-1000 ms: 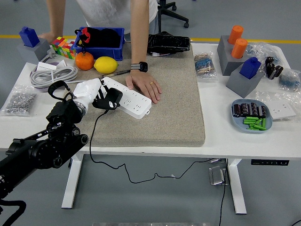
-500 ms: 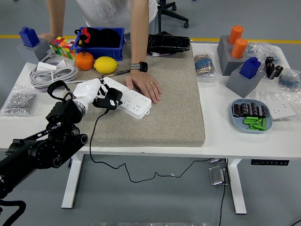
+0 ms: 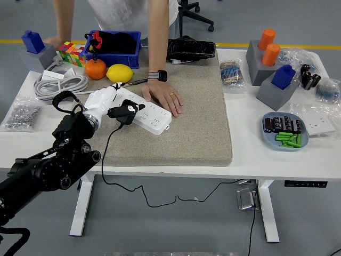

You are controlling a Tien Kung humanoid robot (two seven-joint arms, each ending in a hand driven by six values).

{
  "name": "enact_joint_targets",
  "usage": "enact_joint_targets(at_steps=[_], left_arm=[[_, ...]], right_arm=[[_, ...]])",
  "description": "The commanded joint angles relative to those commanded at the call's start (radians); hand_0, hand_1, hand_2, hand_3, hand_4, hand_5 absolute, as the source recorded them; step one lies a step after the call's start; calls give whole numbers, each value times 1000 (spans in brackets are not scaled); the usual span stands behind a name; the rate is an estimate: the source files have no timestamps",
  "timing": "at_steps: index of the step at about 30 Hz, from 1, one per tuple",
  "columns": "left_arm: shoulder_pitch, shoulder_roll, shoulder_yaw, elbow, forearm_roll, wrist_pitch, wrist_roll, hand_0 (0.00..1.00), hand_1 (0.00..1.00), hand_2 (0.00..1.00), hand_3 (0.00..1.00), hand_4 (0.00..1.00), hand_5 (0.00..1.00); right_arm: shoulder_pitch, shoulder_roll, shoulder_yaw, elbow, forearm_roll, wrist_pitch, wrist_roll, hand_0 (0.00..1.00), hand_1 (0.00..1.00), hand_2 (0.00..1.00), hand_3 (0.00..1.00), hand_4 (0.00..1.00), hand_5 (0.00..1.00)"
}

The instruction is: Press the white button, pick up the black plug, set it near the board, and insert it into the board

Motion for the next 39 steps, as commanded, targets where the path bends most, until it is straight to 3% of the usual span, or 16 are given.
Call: enact_joint_targets(at_steps=[1,6,7,12,13,21,24,25,36,39], left_arm=[[4,2,-5,-9,-1,3,-3,996,998,998,998,998,735],[59,38,-70,-108,-27,70,-123,996,998,998,998,998,735],[68,45,-80,-122,-33,72,-143,864,858,851,849,850,2],[101,90,-97,-174,-64,48,-226,864,858,851,849,850,2],[104,97,-95,-179,-68,47,-235,826,804,745,746,777,2],[127,169,-43,-195,-81,-10,-326,852,828,766,774,783,25],[135,181,-36,-197,-90,-18,-347,852,828,766,774,783,25],[136,184,-35,-198,-93,-20,-351,855,842,779,775,798,112],[147,200,-14,-208,-84,-23,-364,867,846,788,775,792,103],[143,199,-3,-206,-83,-22,-363,873,852,797,771,803,144]], right_arm=[[0,0,-1,0,0,0,0,664,594,573,560,618,265],[3,-4,-2,2,2,-1,1,664,594,573,560,618,265],[3,-5,-2,2,2,-1,1,663,594,573,560,617,263],[3,-9,-1,2,2,-3,2,663,594,573,560,617,263],[4,-9,-1,2,2,-3,2,663,594,573,560,619,263],[8,-7,4,4,2,-3,4,663,593,573,560,619,262],[8,-7,3,3,1,-3,5,663,593,573,560,619,262],[8,-7,3,3,1,-3,5,663,593,573,560,619,262],[11,-10,-11,2,3,-3,8,663,594,573,560,619,260],[11,-10,-12,2,4,-4,9,663,593,573,560,619,261]])
